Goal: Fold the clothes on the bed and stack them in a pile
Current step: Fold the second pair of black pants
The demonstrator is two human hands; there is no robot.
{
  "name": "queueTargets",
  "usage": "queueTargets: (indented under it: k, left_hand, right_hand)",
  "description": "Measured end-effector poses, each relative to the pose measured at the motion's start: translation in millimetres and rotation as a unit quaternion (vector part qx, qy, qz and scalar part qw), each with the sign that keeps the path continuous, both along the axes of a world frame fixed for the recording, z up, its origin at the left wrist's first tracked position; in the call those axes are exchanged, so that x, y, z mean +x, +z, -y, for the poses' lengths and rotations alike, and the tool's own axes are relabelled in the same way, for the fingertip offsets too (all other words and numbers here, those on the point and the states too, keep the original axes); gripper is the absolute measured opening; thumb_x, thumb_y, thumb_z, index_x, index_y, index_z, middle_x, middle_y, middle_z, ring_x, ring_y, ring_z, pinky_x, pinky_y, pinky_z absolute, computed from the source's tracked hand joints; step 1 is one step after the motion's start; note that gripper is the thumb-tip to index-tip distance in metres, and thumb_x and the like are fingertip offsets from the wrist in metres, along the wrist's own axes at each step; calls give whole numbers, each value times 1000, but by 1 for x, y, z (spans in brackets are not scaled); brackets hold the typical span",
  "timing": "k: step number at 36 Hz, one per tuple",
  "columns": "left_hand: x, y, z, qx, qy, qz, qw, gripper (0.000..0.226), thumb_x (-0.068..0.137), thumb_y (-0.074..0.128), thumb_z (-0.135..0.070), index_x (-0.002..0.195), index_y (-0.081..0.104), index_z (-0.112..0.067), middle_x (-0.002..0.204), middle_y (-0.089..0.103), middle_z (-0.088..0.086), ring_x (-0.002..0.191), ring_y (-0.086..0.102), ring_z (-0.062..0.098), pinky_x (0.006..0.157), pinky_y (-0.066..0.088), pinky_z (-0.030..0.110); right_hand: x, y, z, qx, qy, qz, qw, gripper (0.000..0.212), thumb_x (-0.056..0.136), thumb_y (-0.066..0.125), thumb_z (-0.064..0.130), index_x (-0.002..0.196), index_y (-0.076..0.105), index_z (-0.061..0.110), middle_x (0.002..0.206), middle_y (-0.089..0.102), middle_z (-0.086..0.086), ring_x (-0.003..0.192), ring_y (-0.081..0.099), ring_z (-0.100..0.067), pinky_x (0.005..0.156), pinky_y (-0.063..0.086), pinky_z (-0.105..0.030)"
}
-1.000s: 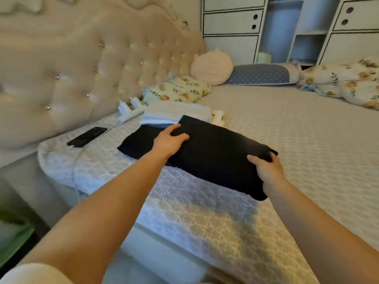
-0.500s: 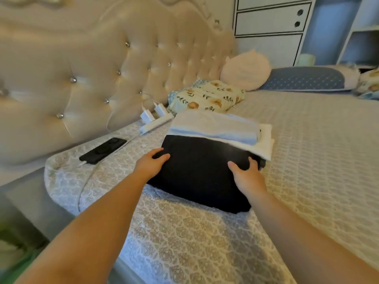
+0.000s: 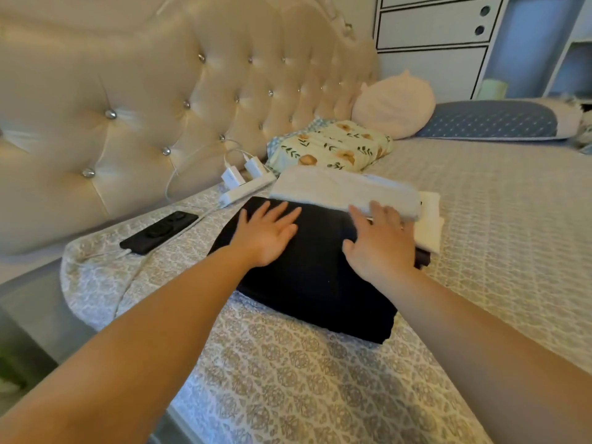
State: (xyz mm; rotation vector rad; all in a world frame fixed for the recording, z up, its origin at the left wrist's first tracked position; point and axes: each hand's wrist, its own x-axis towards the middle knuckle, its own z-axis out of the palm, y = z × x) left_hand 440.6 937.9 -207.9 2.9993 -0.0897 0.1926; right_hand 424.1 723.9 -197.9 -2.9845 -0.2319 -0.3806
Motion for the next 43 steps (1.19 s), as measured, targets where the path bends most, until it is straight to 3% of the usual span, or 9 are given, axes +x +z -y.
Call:
queueTargets:
  k: [4,14,21,24,26,28,32,37,43]
  left_hand:
    - [13,-12,20,0,-2,-63,998,60,91,11,-69,147,6,-50,160,3,-14,147,-4,21,114,-7,54]
    - [39,-36,19,-13,17,-15,1000,67,82,6,-76,145,16,-53,158,14,-16,146,0,14,114,-3,53]
    - [25,-9,47,42,85,-110,989,58,96,8,-62,150,0,-42,161,-4,-9,147,-8,23,114,-3,59]
    - [0,0,67,25,73,-134,988,66,95,11,-63,152,-5,-32,160,-9,-9,147,-9,25,114,1,59]
    - [-22,4,83,53,44,-103,992,68,95,14,-63,152,-3,-31,160,-6,-8,147,-7,24,114,0,58]
    - [-45,2,109,128,4,-37,991,63,96,14,-60,152,0,-34,161,-2,-6,147,-8,24,115,-3,57]
    - [-95,-11,199,147,-86,25,985,59,97,17,-58,151,1,-38,161,-1,-6,147,-9,22,113,-10,57]
    - [-170,-37,352,79,-225,10,971,59,99,26,-54,151,4,-37,161,2,-6,148,-5,19,113,-12,55]
    - [-265,-61,512,26,-375,-29,926,61,98,28,-52,151,1,-37,161,1,-5,147,-5,18,112,-15,54]
  right_hand:
    - [12,-22,-2,81,30,-94,992,52,99,23,46,150,18,35,158,17,5,144,13,-22,116,16,-45]
    - [36,-49,-9,102,-10,-49,993,55,96,21,50,148,25,32,156,21,4,144,12,-22,114,14,-48]
    - [36,-37,-2,109,39,-120,986,56,98,23,50,150,19,31,159,13,2,146,6,-23,116,10,-47]
    - [5,-41,25,152,68,-61,984,48,98,35,46,144,36,33,152,30,4,140,25,-19,111,28,-40]
    - [-27,-47,56,207,35,11,978,34,96,42,34,126,56,31,128,55,5,116,51,-18,87,46,-33]
    - [-65,-54,92,249,-2,24,968,27,94,45,28,112,64,30,105,65,8,93,61,-16,70,45,-29]
    - [-148,-71,181,264,-104,22,959,24,92,47,25,104,67,29,104,67,11,90,60,-12,68,40,-24]
    - [-244,-83,298,254,-228,15,940,24,92,49,23,107,67,25,107,68,4,96,60,-17,75,43,-26]
    - [-342,-76,423,206,-335,57,918,25,92,47,22,108,67,23,108,67,3,96,60,-17,73,44,-29]
